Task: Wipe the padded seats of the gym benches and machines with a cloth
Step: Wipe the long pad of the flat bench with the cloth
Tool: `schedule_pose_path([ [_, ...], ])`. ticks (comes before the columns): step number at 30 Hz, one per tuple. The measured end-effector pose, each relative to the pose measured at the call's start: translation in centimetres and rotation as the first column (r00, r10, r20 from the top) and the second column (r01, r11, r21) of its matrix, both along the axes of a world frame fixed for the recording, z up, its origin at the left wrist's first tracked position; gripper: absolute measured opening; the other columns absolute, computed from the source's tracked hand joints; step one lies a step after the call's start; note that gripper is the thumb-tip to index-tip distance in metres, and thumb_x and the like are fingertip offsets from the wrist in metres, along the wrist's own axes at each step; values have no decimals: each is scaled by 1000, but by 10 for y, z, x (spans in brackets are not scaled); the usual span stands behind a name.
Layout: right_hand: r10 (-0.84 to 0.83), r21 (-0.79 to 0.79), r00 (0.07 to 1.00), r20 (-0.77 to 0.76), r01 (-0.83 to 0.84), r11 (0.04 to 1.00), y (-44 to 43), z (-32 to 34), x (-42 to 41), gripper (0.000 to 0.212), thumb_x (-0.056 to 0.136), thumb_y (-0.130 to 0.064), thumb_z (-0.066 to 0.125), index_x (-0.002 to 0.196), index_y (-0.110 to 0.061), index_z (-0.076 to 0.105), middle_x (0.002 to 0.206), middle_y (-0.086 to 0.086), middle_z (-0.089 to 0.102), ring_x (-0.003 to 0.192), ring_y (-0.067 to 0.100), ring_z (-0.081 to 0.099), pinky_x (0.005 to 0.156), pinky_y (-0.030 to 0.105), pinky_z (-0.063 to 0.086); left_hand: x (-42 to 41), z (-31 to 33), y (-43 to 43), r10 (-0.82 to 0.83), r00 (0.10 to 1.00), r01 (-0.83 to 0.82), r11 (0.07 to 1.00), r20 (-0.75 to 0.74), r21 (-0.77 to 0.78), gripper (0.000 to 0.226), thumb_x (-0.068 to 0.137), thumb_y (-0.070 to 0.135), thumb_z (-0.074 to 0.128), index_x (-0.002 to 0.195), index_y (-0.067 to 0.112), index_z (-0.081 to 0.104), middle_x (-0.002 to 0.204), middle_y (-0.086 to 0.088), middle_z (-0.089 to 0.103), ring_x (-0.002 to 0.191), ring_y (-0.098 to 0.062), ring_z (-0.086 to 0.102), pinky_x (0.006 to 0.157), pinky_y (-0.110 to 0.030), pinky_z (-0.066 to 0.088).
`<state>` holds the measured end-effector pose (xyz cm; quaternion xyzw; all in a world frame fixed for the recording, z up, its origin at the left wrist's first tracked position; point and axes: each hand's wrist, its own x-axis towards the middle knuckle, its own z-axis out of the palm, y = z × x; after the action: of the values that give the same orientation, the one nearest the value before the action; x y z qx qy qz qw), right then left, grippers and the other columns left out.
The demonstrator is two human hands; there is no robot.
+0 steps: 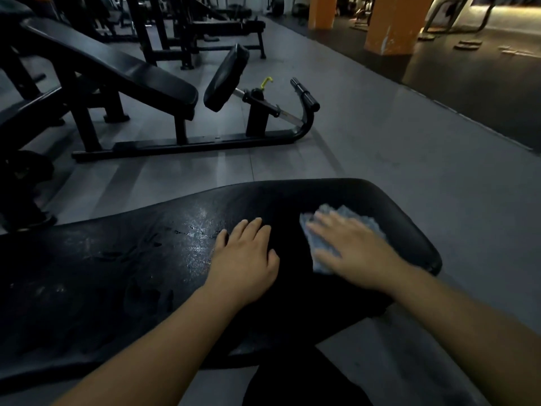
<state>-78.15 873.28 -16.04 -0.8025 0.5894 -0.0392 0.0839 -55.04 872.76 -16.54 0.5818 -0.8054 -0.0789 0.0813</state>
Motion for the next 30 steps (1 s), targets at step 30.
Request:
schedule_pose_path([
  [30,-169,0,985,-45,169,986,-76,-2,2,59,102,-46,27,159,-34,16,168,-2,5,154,22,2,122,46,4,-30,-8,-53,-29,998,34,995,56,-97,76,82,56,12,148,25,35,160,6,29,148,-15,21,119,-51,15],
])
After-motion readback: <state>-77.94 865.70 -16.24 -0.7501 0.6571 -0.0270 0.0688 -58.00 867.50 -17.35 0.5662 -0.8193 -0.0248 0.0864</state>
